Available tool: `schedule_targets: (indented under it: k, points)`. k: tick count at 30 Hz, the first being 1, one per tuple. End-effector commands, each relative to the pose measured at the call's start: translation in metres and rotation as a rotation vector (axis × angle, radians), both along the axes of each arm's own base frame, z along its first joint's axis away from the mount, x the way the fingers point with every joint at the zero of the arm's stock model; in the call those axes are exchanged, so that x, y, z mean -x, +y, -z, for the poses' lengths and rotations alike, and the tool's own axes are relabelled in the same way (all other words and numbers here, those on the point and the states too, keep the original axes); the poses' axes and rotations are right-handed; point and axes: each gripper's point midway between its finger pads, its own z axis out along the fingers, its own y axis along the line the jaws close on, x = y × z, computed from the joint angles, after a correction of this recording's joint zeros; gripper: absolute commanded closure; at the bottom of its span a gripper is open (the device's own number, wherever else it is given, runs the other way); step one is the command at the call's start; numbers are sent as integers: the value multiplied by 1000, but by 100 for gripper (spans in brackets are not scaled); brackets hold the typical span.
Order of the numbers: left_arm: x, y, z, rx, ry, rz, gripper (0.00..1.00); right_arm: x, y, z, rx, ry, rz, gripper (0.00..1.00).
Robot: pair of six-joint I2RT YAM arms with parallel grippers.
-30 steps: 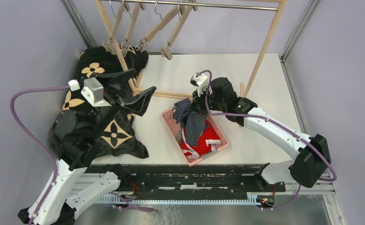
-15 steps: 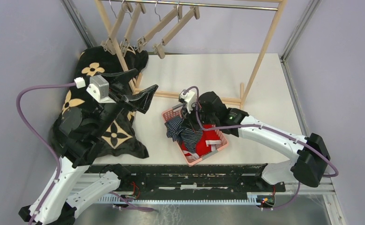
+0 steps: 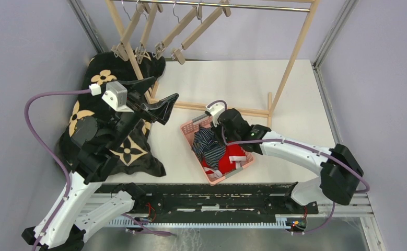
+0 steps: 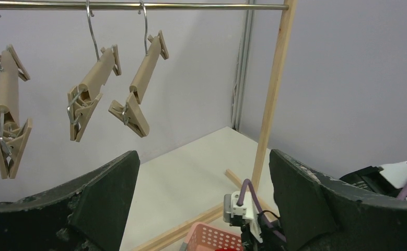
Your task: Remove the underwear clipped to the hanger
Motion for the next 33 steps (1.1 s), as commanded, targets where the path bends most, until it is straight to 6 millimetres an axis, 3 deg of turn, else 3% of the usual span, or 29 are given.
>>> schedule_targets:
  k: [1,9,10,12,15,18,21,27,30,33]
  points:
    - [-1,1,-6,8,-23,-12,1,-34,-17,16,95,-49,137,99]
    - [3,6,-5,6,-29,-19,1,-43,-24,70,181,46,168,99]
    - [2,8,-4,5,-25,-31,1,-45,-23,69,185,39,167,92]
    - [0,15,-1,-4,-16,-68,1,-52,-22,59,187,3,173,76]
    - [2,29,5,10,-20,-128,1,-70,-25,27,180,-89,205,49]
    - [6,47,12,54,-46,-196,1,-82,-25,-4,165,-159,215,37]
    - [3,62,24,71,-31,-269,1,-90,-24,-30,151,-213,217,35]
    - [-10,72,42,49,10,-357,1,-92,-30,-72,104,-287,240,34]
    - [-16,77,55,48,22,-406,1,-92,-47,-91,95,-332,283,33]
    - [-21,86,68,63,31,-462,1,-94,-78,-103,79,-339,351,33]
